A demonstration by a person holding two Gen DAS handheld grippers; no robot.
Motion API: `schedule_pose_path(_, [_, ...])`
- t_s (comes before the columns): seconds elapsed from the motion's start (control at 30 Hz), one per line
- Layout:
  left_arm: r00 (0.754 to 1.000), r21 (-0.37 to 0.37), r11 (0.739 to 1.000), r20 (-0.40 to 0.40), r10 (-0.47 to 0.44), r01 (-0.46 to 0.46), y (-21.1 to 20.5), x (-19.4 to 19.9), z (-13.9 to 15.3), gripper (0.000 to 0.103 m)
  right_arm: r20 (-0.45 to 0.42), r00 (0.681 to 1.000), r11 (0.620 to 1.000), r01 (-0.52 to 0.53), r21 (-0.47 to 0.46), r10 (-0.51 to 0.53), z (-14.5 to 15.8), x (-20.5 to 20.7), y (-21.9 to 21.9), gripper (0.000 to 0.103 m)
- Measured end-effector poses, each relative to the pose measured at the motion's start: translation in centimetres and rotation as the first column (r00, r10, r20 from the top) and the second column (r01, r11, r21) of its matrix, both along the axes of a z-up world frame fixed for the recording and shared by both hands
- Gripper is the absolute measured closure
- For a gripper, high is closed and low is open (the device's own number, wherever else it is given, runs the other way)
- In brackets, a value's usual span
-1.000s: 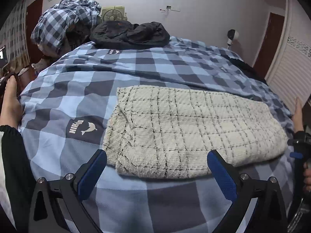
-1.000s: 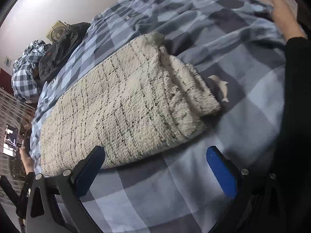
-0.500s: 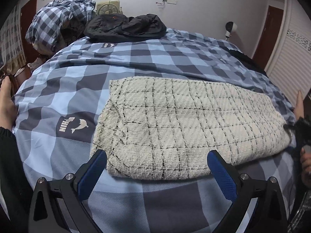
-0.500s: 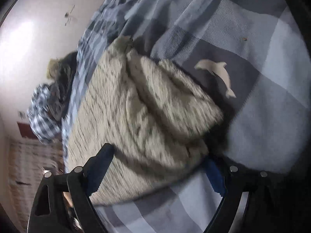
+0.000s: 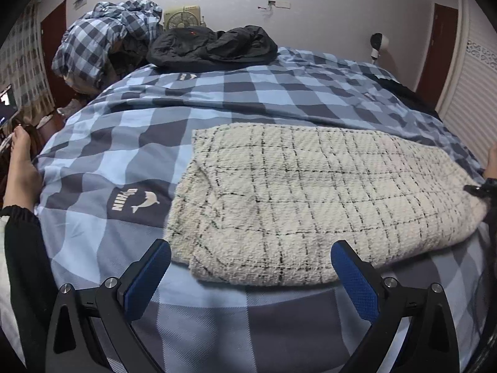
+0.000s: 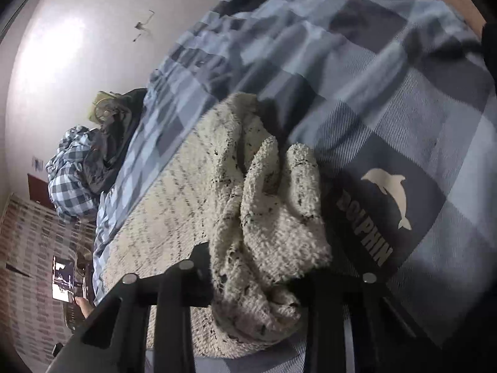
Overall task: Fold small clothes
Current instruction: 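Grasp the shirt's end with the right gripper and lift it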
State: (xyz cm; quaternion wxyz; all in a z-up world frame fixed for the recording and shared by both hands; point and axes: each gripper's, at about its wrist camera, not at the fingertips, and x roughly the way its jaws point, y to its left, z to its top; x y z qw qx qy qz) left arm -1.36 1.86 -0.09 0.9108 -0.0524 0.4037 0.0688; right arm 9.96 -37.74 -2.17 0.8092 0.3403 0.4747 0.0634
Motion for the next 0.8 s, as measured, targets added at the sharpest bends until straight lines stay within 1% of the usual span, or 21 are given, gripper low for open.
schedule_pose_path(0.07, [1.0,0.017,1.0,0.016,0.013,-0.014,0.0,-0.3,0.2,0.0,0.048,0.999,1.0,0.009,0.013,-0.01,1.4,-0.6,-0.5,0.081])
schedule_pose_path(0.13, [0.999,0.035,0.999,0.04,0.031,-0.032,0.1,-0.7,0.6,0.0,0.115,0.993,0.999,0.012,0.043,-0.017,3.2,-1.4,-0.8,0.081])
schedule_pose_path(0.17, [0.998,0.038,0.998,0.056,0.039,-0.041,0.1,-1.0,1.0,0.0,0.159,0.987,0.999,-0.001,0.042,-0.006,4.6,-1.8,-0.8,0.081])
schedule_pose_path(0.23, [0.996,0.032,0.998,0.076,0.046,-0.048,0.4,-1.4,1.4,0.0,0.209,0.978,1.0,-0.006,0.029,0.0,6.4,-2.5,-1.0,0.081])
schedule_pose_path(0.3, [0.996,0.015,0.999,0.079,0.044,-0.045,0.6,-1.5,1.8,0.0,0.23,0.973,1.0,0.023,0.018,-0.027,7.6,-3.1,-2.0,0.082])
schedule_pose_path(0.37, [0.996,-0.007,0.999,0.081,0.037,-0.036,0.7,-1.5,2.0,0.0,0.222,0.972,0.997,0.077,0.014,-0.078,8.1,-3.3,-3.9,0.082])
schedule_pose_path(0.4, [0.996,-0.011,0.999,0.085,0.033,-0.032,0.7,-1.5,2.1,0.0,0.216,0.971,0.995,0.103,-0.006,-0.099,8.2,-3.3,-4.7,0.082])
schedule_pose_path(0.43, [0.996,-0.01,0.999,0.087,0.031,-0.031,0.7,-1.5,2.1,0.0,0.207,0.972,0.991,0.125,-0.05,-0.112,8.5,-3.4,-5.5,0.082])
schedule_pose_path(0.5, [0.997,-0.017,1.0,0.081,0.022,-0.02,0.6,-1.1,2.1,0.0,0.197,0.974,0.98,0.144,-0.136,-0.115,8.8,-3.2,-5.8,0.082])
schedule_pose_path(0.53, [0.997,-0.029,1.0,0.076,0.013,-0.011,0.6,-0.6,2.0,0.0,0.187,0.977,0.971,0.139,-0.195,-0.102,9.1,-3.1,-5.6,0.082])
schedule_pose_path(0.6, [0.998,-0.043,0.999,0.057,-0.016,0.018,0.4,0.8,1.7,0.0,0.181,0.981,0.959,0.118,-0.256,-0.072,9.8,-2.7,-4.5,0.082])
schedule_pose_path(0.7, [0.998,-0.052,0.997,-0.009,-0.062,0.061,-0.1,3.7,0.8,0.0,0.214,0.977,0.935,0.092,-0.341,-0.019,12.5,-2.4,-2.3,0.082])
schedule_pose_path(0.73, [0.996,-0.062,0.996,-0.048,-0.07,0.067,-0.2,4.7,0.0,0.0,0.227,0.974,0.923,0.081,-0.377,0.008,13.7,-2.3,-1.0,0.082])
schedule_pose_path(0.77, [0.991,-0.067,0.995,-0.112,-0.078,0.07,-0.4,6.0,-1.2,0.0,0.238,0.971,0.908,0.069,-0.414,0.034,14.8,-2.2,0.1,0.082])
schedule_pose_path(0.8, [0.984,-0.064,0.995,-0.159,-0.081,0.071,-0.8,6.6,-2.3,0.0,0.244,0.967,0.878,0.051,-0.476,0.076,16.1,-2.0,1.9,0.082])
